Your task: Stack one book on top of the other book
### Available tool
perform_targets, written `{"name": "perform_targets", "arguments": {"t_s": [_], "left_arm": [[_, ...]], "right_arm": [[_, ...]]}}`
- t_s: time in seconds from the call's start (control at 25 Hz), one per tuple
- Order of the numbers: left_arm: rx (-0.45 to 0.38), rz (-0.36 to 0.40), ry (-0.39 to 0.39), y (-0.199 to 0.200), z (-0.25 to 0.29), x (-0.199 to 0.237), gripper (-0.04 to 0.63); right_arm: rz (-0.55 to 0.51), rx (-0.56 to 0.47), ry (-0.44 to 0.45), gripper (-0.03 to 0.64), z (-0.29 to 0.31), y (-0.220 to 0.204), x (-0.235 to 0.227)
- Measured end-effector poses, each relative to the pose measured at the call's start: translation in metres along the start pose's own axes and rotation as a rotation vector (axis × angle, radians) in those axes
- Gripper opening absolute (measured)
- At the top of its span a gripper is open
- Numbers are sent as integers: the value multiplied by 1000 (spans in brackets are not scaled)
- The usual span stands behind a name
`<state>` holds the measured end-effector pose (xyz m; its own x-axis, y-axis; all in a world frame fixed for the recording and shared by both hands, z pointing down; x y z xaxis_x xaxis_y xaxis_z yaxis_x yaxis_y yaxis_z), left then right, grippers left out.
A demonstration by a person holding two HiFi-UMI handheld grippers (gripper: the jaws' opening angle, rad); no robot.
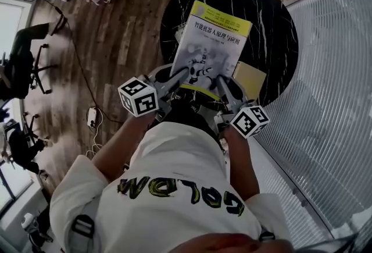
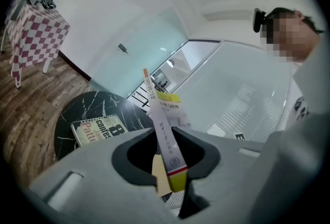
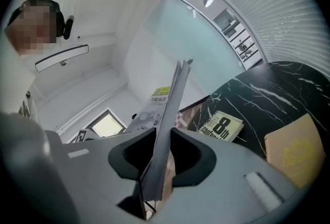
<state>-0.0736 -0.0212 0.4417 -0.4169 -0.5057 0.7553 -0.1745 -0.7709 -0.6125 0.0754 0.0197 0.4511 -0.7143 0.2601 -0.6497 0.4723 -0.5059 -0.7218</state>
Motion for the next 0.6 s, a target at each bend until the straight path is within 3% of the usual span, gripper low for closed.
{"name": "perform_targets", "arguments": {"t_s": [0.6], "left_arm": [[167,40,-202,-61,84,-70,91]], "right_arm": [[29,-172,-210,89,-122,5,-48]]}}
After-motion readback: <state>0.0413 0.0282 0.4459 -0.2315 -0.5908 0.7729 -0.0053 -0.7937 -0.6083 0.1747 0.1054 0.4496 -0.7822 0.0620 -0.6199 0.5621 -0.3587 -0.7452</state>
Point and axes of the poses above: the fingertips, and each gripper's own axes: z forward along the fingers, x to its left, y out of its top, the point moved 3 cm from there along -z, backward along the fingers, and after that the axes turned 5 degrees about -z, right-handed, at the moved point
